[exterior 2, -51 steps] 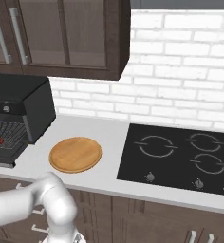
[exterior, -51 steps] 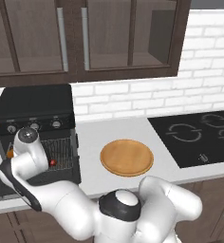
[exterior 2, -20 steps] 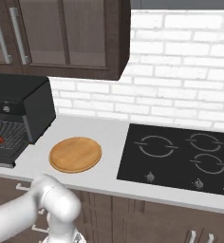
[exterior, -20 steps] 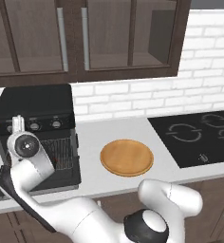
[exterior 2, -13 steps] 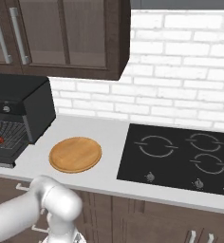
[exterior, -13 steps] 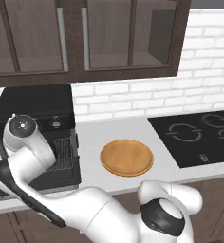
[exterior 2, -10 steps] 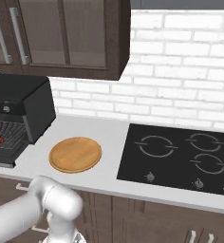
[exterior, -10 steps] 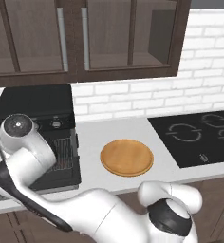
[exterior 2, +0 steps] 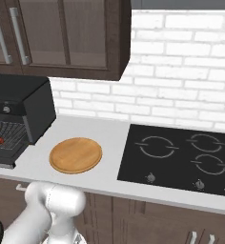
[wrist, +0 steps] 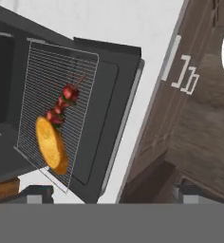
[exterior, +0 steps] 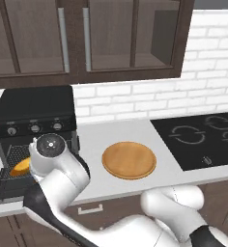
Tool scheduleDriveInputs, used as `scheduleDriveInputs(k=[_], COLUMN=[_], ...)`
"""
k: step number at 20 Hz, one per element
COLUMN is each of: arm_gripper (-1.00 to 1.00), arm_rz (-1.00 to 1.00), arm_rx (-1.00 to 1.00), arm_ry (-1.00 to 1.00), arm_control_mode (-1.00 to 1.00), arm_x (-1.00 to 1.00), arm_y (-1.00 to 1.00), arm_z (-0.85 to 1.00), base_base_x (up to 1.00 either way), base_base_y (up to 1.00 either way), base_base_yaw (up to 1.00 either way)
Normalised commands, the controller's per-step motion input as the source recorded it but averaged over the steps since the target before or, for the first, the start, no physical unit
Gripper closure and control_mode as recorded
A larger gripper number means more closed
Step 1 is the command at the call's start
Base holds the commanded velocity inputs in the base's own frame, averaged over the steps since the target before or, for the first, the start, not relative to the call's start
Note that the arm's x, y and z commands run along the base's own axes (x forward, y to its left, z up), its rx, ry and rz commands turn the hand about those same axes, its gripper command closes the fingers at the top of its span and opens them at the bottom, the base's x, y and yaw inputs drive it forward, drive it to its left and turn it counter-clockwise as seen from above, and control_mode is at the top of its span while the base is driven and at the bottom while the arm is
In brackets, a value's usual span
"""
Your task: Pick up the kebab skewer and baguette bread, and place them inside the toaster oven. Close the toaster oven door and start by setting the timer.
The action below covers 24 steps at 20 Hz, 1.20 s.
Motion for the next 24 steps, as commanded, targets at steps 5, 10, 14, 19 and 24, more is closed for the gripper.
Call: scheduleDriveInputs(k=[5,10,14,19,24], arm_gripper=[-1.00,-1.00,-1.00,-1.00,-1.00], arm_rz=[0.20,0.18,0.14,0.17,0.30], arm_rx=[-0.07,-0.25,-0.35,-0.30,-0.04], arm_ry=[0.35,0.37,0.18,0.01,-0.13], arm_control_mode=[-1.00,-1.00,-1.00,-1.00,-1.00], arm_x=[0.06,0.06,0.04,0.00,0.01], arm_y=[-0.62,-0.05,0.09,0.12,-0.01], arm_z=[-0.43,-0.03,0.00,0.05,0.06], base_base_x=[0.00,0.00,0.00,0.00,0.00], base_base_y=[0.00,0.00,0.00,0.00,0.00], base_base_yaw=[0.00,0.00,0.00,0.00,0.00])
